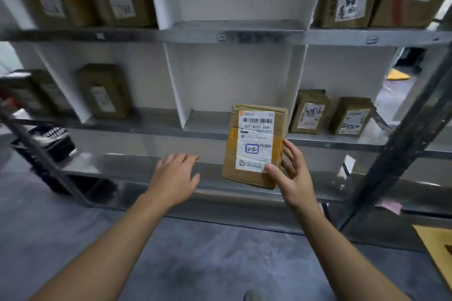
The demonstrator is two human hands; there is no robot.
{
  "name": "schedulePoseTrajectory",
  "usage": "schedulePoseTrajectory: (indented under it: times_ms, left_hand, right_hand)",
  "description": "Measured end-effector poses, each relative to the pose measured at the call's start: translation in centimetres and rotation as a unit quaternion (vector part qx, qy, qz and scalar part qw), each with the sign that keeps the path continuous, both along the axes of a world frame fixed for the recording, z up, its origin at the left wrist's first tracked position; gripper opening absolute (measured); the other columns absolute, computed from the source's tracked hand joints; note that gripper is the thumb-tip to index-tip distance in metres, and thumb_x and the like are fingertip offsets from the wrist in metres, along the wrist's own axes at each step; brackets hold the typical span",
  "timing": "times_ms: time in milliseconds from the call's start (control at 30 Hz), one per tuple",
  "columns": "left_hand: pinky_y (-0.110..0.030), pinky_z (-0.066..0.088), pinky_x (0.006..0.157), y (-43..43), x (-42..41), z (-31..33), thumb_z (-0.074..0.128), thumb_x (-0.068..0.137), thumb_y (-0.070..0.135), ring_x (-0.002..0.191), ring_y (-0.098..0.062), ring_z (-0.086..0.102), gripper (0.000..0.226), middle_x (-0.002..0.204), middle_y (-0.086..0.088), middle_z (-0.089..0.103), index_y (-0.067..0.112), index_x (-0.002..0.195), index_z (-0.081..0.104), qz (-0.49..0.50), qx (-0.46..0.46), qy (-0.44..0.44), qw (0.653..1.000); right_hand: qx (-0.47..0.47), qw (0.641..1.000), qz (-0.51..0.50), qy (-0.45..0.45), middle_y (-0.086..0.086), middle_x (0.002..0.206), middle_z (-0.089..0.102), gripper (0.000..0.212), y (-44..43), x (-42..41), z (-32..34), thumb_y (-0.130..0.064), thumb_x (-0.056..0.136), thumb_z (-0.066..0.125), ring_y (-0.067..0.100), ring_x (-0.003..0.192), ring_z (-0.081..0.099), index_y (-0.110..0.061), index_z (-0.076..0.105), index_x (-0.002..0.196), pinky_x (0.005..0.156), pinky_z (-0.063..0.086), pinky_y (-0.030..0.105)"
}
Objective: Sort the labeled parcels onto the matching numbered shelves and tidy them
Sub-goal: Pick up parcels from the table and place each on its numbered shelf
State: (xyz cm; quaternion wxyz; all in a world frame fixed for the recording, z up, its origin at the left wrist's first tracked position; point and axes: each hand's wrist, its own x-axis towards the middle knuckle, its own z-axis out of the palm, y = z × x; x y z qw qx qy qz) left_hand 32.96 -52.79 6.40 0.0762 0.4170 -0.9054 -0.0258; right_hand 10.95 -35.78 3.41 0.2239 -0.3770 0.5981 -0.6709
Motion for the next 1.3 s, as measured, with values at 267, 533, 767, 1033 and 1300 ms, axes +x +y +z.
schedulePoseTrajectory:
  times_ms: [267,533,767,1033,1300]
  left_hand:
    - [-0.039,0.033,0.106,-6.5,6.7,-0.8,0.049,0.094,0.046,0.125,-0.026,0.045,0.053,0.136,-0.001,0.051,0.028,0.143,0.040,0.092,-0.002,-0.033,0.995]
    - [-0.040,0.034,0.105,-15.1,8.1,-1.3,0.049,0.094,0.047,0.125,-0.023,0.047,0.050,0.137,0.003,0.052,0.030,0.140,0.043,0.146,0.009,0.005,0.989]
    - [-0.042,0.035,0.104,-20.8,11.7,-1.7,0.050,0.091,0.049,0.125,-0.023,0.048,0.054,0.137,0.002,0.053,0.030,0.141,0.044,0.212,0.013,0.000,0.977]
    - [-0.042,0.033,0.104,-27.1,15.2,-2.1,0.046,0.094,0.049,0.124,-0.025,0.045,0.053,0.134,0.000,0.053,0.028,0.142,0.041,0.217,0.010,-0.036,0.975]
    - [-0.042,0.030,0.109,-38.7,16.8,-2.1,0.045,0.096,0.046,0.131,-0.024,0.039,0.054,0.143,0.000,0.045,0.028,0.146,0.035,0.137,0.033,-0.036,0.989]
  right_hand:
    - [-0.015,0.994,0.079,-0.069,-0.026,0.125,0.062,0.063,-9.9,4.0,-0.2,-0.033,0.084,0.071,-0.002,0.116,0.062,-0.050,0.043,0.138,0.084,0.058,0.025]
    - [0.000,0.982,0.162,-0.098,-0.023,0.125,0.066,0.055,-20.5,6.4,-0.5,-0.035,0.086,0.071,0.014,0.117,0.065,-0.049,0.048,0.135,0.089,0.059,0.041]
    - [0.034,0.975,0.217,-0.028,-0.009,0.144,0.053,0.066,-29.5,8.8,-1.5,-0.059,0.073,0.076,0.015,0.133,0.051,-0.054,0.050,0.134,0.094,0.058,0.043]
    - [0.043,0.979,0.199,-0.002,-0.016,0.141,0.053,0.057,-37.8,11.2,-3.4,-0.048,0.085,0.074,0.009,0.129,0.053,-0.051,0.049,0.136,0.100,0.055,0.049]
    - [0.051,0.994,0.093,0.001,-0.007,0.145,0.051,0.070,-46.8,13.7,-5.0,-0.063,0.075,0.074,0.012,0.131,0.052,-0.048,0.049,0.138,0.104,0.051,0.048]
